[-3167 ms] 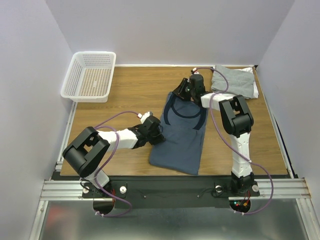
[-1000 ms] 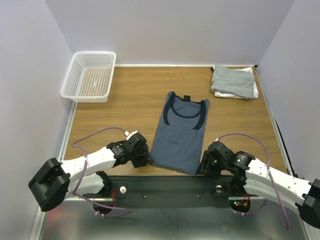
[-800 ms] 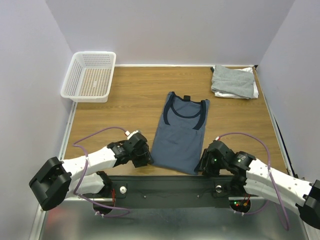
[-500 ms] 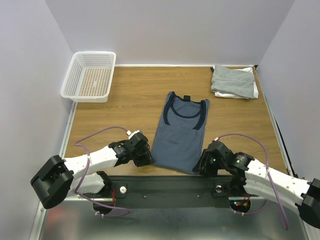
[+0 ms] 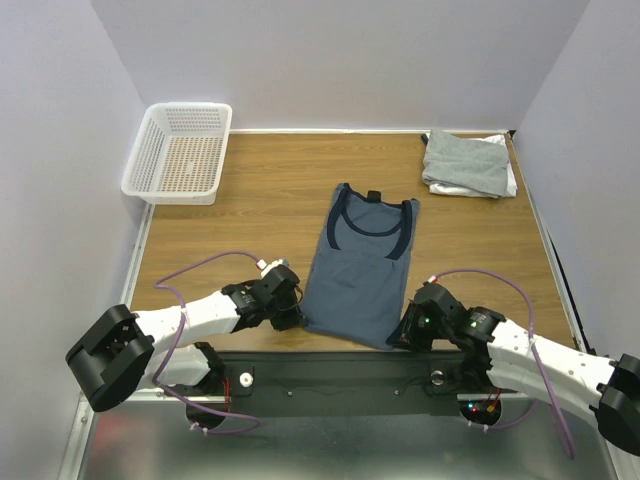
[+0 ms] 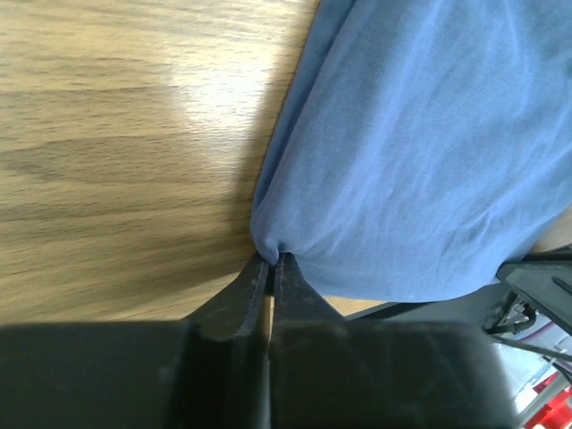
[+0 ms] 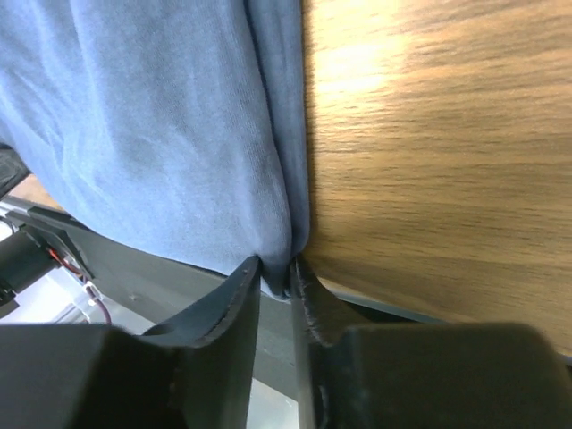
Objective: Fold and stack the tank tops
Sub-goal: Fold the tank top
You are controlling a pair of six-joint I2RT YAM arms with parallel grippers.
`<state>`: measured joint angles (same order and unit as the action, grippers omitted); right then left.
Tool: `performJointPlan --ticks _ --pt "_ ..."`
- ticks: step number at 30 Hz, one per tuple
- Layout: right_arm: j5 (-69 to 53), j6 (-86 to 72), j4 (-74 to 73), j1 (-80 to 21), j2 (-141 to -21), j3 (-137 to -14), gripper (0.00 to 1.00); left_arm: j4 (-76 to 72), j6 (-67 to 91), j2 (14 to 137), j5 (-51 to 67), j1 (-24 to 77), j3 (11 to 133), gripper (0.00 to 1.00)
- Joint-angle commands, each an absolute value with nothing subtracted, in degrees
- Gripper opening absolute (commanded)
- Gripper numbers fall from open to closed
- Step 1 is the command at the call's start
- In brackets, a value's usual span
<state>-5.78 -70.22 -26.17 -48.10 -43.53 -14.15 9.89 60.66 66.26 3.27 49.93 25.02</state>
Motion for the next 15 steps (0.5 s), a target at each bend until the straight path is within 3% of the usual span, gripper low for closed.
performJointPlan --ticks 1,7,15 --pt "-2.9 -69.5 -26.5 -48.6 -44.6 -13.7 0.24 9.9 59.1 67.2 1.0 50.6 25.4 0.00" --pt "-0.5 -63.8 -26.5 -48.7 -47.1 -19.2 0.06 10.5 58.4 63.0 0.4 50.8 26.7 0.00" --pt "-2.3 -57.7 -25.4 -52.1 -50.0 -26.7 0.00 16.3 61.1 54.9 -3.6 51.1 26.7 0.00"
